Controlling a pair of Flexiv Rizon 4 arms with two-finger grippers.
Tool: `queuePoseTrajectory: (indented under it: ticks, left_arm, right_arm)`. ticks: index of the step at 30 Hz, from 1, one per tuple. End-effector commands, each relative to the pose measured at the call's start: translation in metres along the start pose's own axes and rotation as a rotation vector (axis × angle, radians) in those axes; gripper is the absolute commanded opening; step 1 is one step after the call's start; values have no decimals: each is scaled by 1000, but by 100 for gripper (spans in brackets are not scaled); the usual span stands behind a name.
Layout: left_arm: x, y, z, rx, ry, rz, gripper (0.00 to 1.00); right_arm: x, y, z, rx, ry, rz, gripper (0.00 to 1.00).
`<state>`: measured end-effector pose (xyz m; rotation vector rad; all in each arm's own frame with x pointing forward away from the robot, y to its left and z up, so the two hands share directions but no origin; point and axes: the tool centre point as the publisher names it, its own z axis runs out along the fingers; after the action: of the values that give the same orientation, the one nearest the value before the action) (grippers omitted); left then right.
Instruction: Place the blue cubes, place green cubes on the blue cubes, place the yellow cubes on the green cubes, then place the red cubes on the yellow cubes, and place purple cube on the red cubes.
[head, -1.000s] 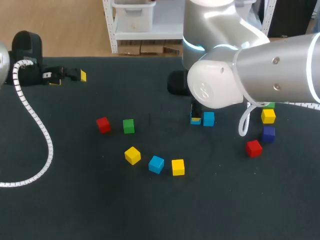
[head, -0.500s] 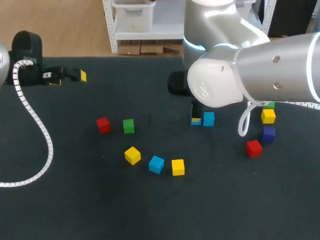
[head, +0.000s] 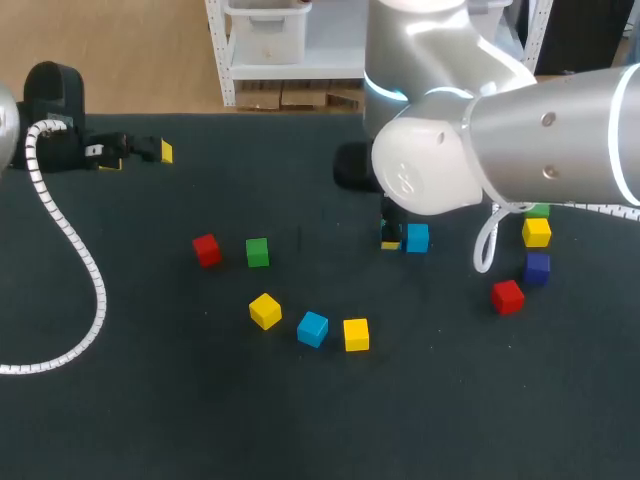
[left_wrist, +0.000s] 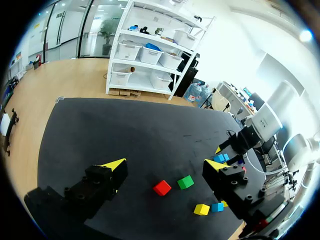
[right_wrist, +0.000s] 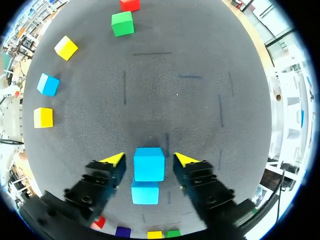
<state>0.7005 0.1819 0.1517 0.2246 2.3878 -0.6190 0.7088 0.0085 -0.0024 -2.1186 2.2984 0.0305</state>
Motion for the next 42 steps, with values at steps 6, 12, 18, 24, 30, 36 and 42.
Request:
queuePoseTrajectory:
  ticks: [6,12,18,24,30,36,42]
  left_arm:
    - [1,2,0,11,-6,2,100]
    - [1,2,0,11,-6,2,100]
    - [1,2,0,11,-6,2,100]
    - [1,2,0,11,-6,2,100]
    - [1,2,0,11,-6,2,100]
    - [1,2,0,11,-6,2,100]
    - [1,2,0,11,-6,2,100]
  right_arm:
    - [2,3,-32,43,-70,11,100]
    - [4,8,-59,80,-96,33,100]
    - [2,27,-79,99,-125,13,100]
    - [3,42,-89,111,-146,5,100]
    - [3,49,-98,121,-190,60,100]
    - [21,39,-112,146,-269,177,100]
    - [44,26,-130,169,-351,252,100]
